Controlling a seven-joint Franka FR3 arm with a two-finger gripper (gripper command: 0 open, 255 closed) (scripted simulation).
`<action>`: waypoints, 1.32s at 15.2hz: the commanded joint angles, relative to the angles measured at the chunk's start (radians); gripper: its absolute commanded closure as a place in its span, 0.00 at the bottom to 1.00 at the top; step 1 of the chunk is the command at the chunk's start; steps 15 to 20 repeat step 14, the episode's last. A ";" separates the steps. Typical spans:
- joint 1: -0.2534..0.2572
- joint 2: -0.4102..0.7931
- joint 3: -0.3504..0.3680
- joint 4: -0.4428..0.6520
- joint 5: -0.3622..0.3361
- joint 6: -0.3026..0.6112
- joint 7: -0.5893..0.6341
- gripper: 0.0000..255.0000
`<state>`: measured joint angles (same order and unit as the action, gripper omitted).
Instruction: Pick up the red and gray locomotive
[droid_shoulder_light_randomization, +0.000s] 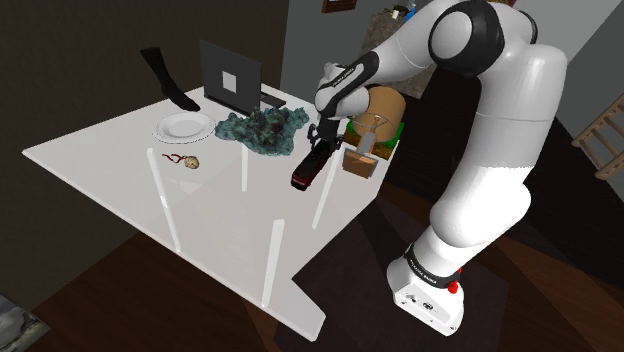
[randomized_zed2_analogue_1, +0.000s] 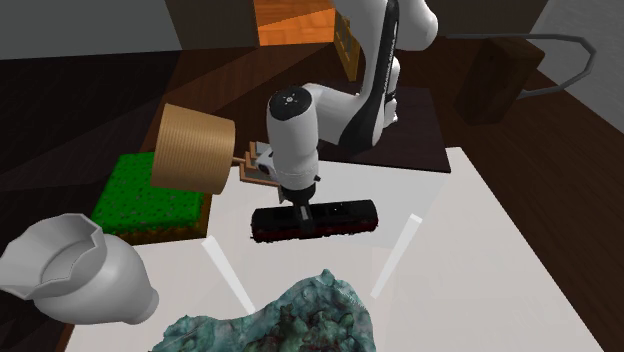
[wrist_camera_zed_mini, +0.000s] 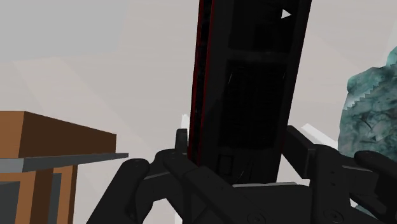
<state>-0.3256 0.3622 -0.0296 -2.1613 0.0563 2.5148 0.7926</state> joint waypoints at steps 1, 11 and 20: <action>0.003 -0.023 -0.001 -0.001 -0.003 -0.021 0.005 1.00; 0.005 -0.123 -0.005 0.015 -0.012 -0.137 0.013 1.00; 0.005 -0.134 -0.005 0.018 -0.013 -0.150 0.014 1.00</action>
